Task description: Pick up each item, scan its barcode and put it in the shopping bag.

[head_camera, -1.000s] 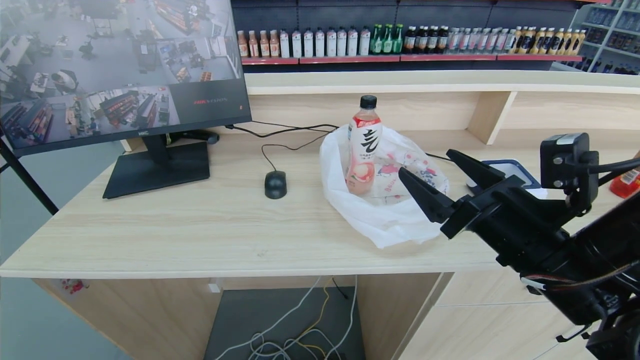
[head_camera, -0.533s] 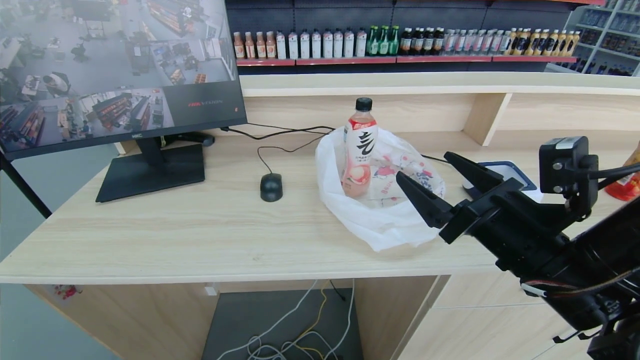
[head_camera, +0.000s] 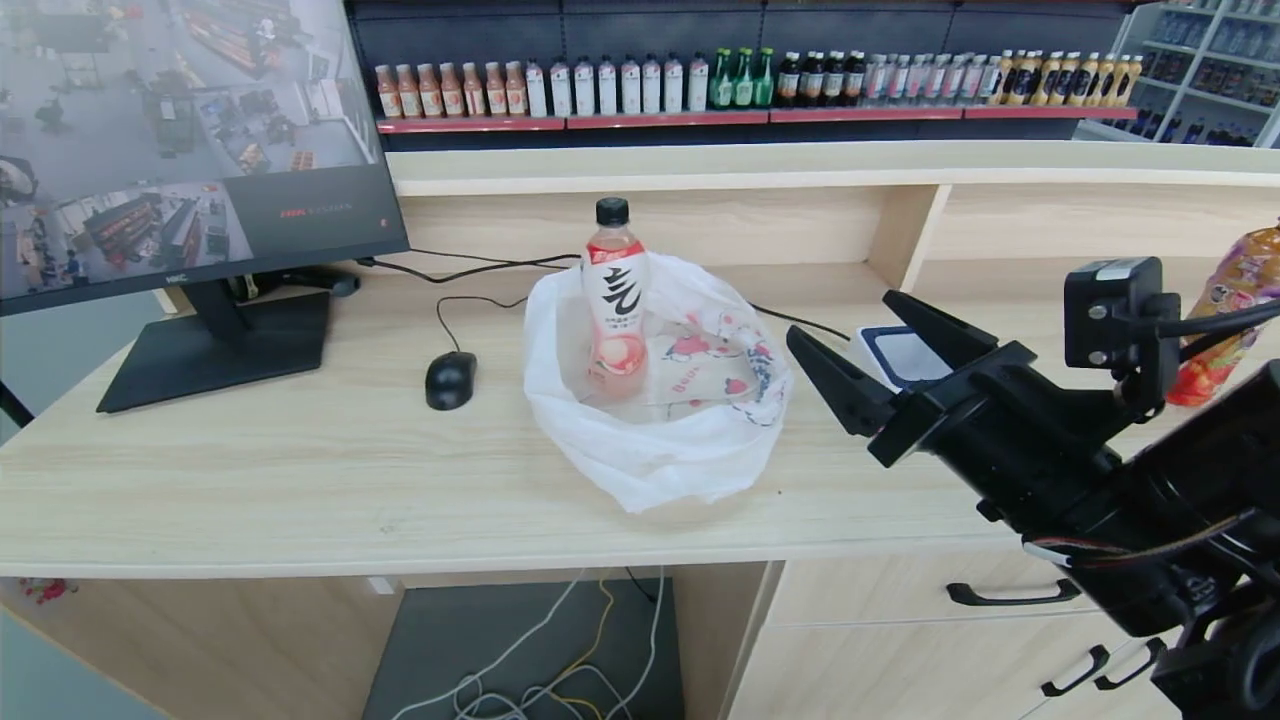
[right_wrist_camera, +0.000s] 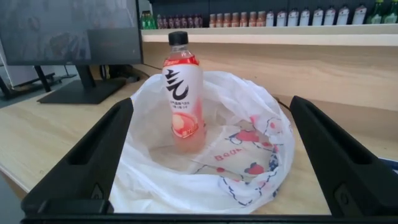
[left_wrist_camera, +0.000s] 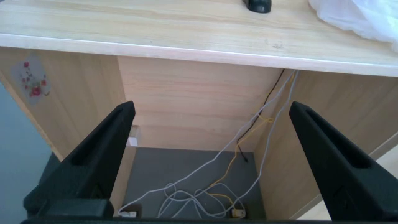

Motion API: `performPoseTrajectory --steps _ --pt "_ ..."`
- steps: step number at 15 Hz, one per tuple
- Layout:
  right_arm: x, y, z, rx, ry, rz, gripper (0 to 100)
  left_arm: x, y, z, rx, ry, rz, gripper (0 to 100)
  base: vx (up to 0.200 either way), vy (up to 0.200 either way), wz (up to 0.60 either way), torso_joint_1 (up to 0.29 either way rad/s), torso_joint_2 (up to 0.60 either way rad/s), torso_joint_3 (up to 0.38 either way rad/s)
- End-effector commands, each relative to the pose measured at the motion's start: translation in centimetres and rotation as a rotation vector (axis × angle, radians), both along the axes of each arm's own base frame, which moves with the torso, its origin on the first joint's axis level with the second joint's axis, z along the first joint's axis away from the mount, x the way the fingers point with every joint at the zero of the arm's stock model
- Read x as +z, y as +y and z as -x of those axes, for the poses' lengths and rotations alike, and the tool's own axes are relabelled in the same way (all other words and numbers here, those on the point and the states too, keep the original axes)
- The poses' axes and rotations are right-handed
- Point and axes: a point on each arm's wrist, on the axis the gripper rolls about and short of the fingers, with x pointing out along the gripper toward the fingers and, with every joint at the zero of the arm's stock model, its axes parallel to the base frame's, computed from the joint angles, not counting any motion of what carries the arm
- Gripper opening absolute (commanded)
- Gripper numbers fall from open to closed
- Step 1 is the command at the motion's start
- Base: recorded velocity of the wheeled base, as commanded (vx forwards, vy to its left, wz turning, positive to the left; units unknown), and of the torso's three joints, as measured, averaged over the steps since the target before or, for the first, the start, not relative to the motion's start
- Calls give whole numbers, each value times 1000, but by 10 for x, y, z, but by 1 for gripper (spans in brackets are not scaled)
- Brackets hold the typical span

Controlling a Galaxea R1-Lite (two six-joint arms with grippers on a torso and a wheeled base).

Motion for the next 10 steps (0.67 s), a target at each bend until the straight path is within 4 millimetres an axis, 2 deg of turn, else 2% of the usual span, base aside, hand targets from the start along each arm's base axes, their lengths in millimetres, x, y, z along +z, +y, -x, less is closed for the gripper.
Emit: performPoseTrajectory --steps 1,10 --pt "-2 1 -2 -1 7 5 100 0 0 0 1 0 0 100 0 -200 0 2 2 -2" --pt "-6 1 -2 -1 19 11 100 0 0 0 1 0 0 100 0 -200 0 5 2 1"
